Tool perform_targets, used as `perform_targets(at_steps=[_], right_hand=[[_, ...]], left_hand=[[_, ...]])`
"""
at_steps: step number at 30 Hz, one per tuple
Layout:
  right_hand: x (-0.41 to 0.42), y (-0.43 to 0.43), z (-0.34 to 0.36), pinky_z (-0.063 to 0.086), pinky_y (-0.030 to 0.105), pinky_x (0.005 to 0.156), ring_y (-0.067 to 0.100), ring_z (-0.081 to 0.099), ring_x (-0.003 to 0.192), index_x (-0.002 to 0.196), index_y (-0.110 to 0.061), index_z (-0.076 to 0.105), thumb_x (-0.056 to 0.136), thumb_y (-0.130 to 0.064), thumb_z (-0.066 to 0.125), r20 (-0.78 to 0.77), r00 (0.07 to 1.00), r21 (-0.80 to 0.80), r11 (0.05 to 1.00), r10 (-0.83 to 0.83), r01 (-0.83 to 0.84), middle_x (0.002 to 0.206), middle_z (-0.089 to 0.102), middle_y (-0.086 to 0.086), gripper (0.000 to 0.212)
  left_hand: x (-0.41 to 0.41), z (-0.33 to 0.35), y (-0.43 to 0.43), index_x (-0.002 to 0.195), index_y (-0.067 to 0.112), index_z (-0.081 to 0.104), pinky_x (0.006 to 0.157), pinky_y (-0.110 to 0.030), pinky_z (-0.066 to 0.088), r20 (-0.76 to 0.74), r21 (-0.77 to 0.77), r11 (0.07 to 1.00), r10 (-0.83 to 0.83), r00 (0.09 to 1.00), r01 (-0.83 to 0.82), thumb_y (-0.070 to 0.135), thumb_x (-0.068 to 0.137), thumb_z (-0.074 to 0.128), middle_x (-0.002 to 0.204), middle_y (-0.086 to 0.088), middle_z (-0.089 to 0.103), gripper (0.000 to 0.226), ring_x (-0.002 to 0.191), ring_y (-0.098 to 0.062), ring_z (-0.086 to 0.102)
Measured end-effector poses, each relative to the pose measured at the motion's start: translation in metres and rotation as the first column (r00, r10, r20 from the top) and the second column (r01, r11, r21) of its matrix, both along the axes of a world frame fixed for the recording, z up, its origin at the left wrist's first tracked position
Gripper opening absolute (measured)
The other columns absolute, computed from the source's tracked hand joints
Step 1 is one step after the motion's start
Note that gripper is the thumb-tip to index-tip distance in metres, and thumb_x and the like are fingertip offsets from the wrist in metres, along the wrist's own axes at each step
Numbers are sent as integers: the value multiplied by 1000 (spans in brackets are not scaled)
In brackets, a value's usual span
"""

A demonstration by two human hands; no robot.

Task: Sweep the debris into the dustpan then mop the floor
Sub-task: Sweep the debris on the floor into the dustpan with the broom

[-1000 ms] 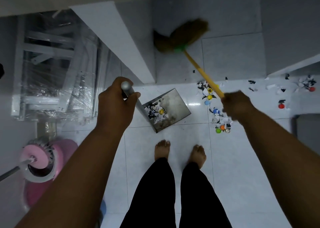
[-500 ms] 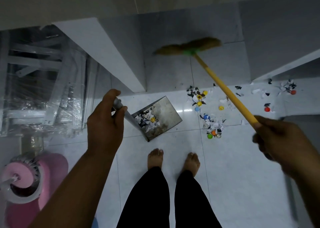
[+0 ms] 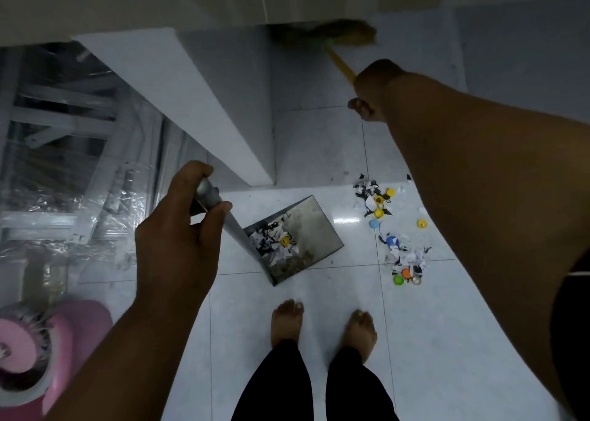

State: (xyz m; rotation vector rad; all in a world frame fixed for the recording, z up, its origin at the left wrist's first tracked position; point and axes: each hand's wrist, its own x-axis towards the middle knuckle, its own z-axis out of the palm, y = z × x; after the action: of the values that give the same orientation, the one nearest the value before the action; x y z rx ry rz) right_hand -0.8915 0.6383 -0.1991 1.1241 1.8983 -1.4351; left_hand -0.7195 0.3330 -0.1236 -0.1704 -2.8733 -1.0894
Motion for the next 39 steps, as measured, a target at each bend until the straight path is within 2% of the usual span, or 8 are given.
perform_targets(at_steps=[3,7,19,23,28,32,36,39], right_hand=[[18,10,-21,42,22,51,13,49,57,119,0,55,102,-13,45,88,985,166,972,152,-165,79,57,9,24],[77,25,-32,52,34,64,26,60,68,104,8,58,97,-11,51,174,967,344,908,189,-239,87,65,19,21],[363,52,98,35,22,40,12,45,42,112,-36,66,98,-28,54,16,1000,258,966,21,-24,54,59,3,19],[326,39,112,35,22,41,11,44,43,104,-36,68,99,-23,54,-110,991,239,965,-80,105,55,58,1,19],[183,32,74,33,15,35,13,49,44,92,-27,61,100,-19,49,-160,984,235,965,-79,116,67,61,5,17],[60,31,26,35,19,41,11,48,51,80,-11,50,101,-15,42,-122,988,129,986,-94,110,90,58,9,23],[8,43,-12,42,17,56,12,53,65,126,-4,60,101,-26,49,22,999,150,988,45,-48,116,67,6,35],[14,57,-41,51,25,67,19,60,72,118,-2,62,99,-29,54,174,969,257,941,178,-219,110,68,9,34]], left_hand=[[0,-2,1,123,27,48,72,5,41,-19,9,1000,2,1000,-2,15,87,69,100,9,64,43,91,13,58],[-3,-1,1,124,25,48,73,7,38,-12,-1,1000,12,1000,-12,14,87,69,100,8,64,43,92,5,59],[3,8,3,119,27,46,71,6,41,49,8,1000,-22,999,21,15,88,67,101,8,62,39,89,-7,61],[8,9,4,116,28,46,70,7,39,51,2,1000,-30,998,30,13,88,67,99,7,61,38,88,-6,59],[11,9,3,111,52,41,72,6,40,40,14,999,-49,998,48,16,88,66,102,8,61,50,91,25,52],[12,5,2,115,45,45,74,6,40,27,-7,999,-47,999,47,17,87,66,103,10,59,44,88,19,54],[5,1,3,114,62,33,74,4,42,6,-7,999,-46,999,46,24,87,64,102,13,59,56,90,28,51],[-3,-3,1,115,60,32,73,6,41,-14,-1,999,-52,999,52,34,86,58,105,10,62,47,93,25,53]])
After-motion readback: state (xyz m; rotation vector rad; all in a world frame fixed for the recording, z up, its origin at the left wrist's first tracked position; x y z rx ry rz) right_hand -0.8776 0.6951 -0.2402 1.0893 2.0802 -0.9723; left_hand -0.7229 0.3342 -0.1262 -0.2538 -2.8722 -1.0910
